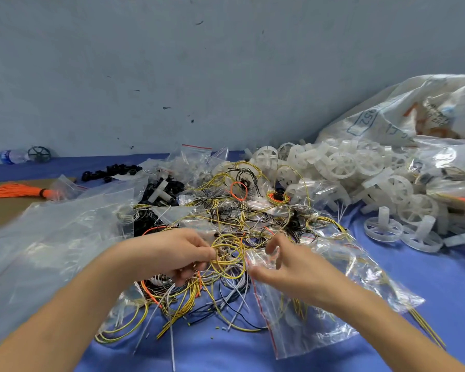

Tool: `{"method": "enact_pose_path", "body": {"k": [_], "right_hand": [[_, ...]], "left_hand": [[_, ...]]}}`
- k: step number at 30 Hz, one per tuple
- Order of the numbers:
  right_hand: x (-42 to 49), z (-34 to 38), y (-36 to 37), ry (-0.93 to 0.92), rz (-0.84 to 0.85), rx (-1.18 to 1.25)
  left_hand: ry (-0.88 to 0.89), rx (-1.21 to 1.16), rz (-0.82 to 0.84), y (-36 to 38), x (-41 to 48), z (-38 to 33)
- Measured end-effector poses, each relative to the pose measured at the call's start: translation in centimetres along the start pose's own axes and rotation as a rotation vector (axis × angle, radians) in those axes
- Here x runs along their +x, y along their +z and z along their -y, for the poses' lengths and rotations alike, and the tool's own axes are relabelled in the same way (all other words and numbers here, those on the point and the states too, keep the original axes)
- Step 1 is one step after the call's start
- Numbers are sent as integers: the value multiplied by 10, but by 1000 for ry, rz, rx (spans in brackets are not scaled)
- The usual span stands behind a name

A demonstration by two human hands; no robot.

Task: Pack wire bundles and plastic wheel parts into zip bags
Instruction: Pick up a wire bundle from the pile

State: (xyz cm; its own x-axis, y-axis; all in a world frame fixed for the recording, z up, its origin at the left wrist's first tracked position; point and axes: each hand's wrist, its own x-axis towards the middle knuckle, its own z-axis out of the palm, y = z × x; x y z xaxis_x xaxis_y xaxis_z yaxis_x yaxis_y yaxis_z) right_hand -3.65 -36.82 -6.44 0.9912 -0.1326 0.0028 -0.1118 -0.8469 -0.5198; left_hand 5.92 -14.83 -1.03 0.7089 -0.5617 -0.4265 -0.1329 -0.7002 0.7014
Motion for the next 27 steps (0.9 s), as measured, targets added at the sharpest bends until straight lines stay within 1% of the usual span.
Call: {"method": "enact_pose_path", "body": {"k": [3, 5, 9, 12, 14, 19, 20, 21, 24, 25, 27], "right_hand": [[-2, -1, 6, 26, 15, -174], [-2, -4, 7, 34, -34, -197], [-3, -6, 3, 17, -111, -62], [-3, -5, 1, -15, -200, 29], [-3, -3, 0, -42, -248, 30], [-5, 5, -1, -123, -331, 29], [-4, 7, -1, -136, -348, 32], [-4, 8, -1, -147, -362, 31], [-2, 13, -1, -179, -360, 12], [-2, 15, 0, -193, -354, 10], [0, 18, 0, -223, -351, 34]], "left_hand": [[-30, -53, 45, 4, -2, 1], [-27, -84, 71, 8, -3, -1], [-2, -161, 133, 19, -2, -5], [5, -223, 184, 33, 1, -11], [4, -251, 150, 42, 5, -14], [74, -312, -36, 51, 11, -25], [90, -276, -67, 52, 11, -27], [108, -184, -89, 51, 10, -28], [182, 209, -133, 50, 3, -29], [203, 263, -137, 50, 2, -30], [209, 236, -89, 51, 5, -33]]}}
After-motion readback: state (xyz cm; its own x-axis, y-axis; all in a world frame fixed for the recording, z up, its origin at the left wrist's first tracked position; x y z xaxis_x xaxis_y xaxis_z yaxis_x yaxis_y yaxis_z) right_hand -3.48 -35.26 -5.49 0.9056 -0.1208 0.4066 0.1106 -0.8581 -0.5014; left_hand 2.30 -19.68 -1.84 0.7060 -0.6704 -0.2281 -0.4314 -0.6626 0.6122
